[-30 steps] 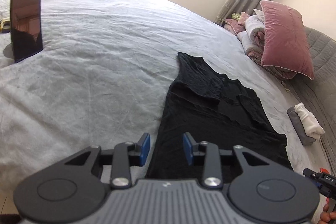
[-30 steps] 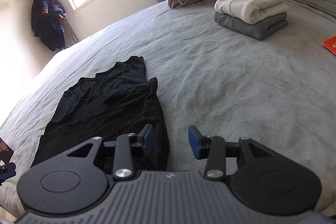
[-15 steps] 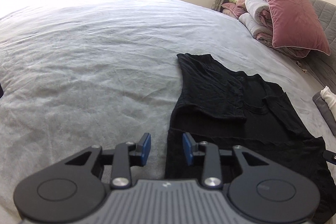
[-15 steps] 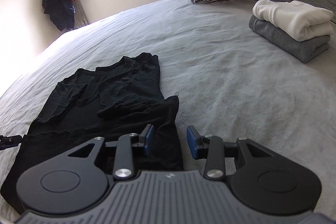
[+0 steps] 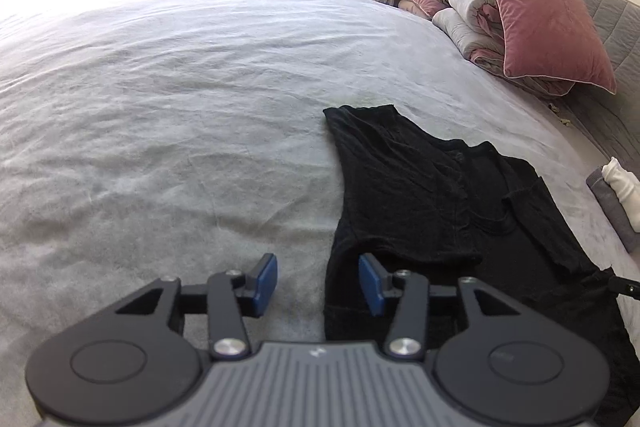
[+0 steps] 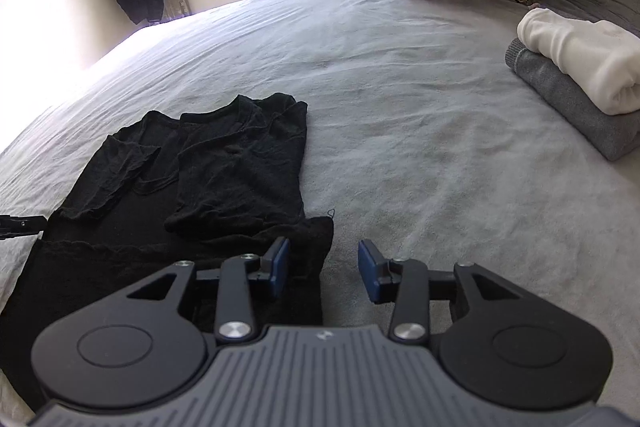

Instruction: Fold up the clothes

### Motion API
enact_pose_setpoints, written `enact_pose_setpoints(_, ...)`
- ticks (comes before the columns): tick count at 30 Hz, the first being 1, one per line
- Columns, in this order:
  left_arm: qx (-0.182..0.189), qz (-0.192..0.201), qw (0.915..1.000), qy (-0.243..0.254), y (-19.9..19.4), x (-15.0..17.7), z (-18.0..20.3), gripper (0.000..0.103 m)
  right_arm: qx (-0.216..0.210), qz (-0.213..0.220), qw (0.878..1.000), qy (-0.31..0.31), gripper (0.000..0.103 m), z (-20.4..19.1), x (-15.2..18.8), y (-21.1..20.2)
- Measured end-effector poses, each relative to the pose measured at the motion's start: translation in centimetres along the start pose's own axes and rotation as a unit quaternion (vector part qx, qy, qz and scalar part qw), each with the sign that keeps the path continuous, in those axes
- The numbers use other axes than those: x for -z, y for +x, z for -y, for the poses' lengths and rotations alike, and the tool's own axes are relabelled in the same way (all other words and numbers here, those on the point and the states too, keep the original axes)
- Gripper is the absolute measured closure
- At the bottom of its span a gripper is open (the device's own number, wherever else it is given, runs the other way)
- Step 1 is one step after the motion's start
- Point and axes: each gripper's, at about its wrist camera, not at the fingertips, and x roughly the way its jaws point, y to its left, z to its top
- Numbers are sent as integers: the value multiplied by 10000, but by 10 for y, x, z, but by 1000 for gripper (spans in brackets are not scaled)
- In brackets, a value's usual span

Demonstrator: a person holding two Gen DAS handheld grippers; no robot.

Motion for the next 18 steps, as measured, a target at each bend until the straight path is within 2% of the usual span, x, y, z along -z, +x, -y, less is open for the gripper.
enact_pose_setpoints(4, 288, 15, 9992, -265, 24, -24, -7, 53, -227, -8, 9996, 143, 56, 6, -23, 16)
enact_pose_setpoints(10, 464, 11, 9983, -356, 68, -53, -5, 53, -321, -89, 9994, 80, 56, 7, -55, 58)
enact_pose_setpoints(18, 762, 111, 9956, -528, 106, -79, -6, 55, -493, -313, 9983, 70, 56, 10, -90, 112)
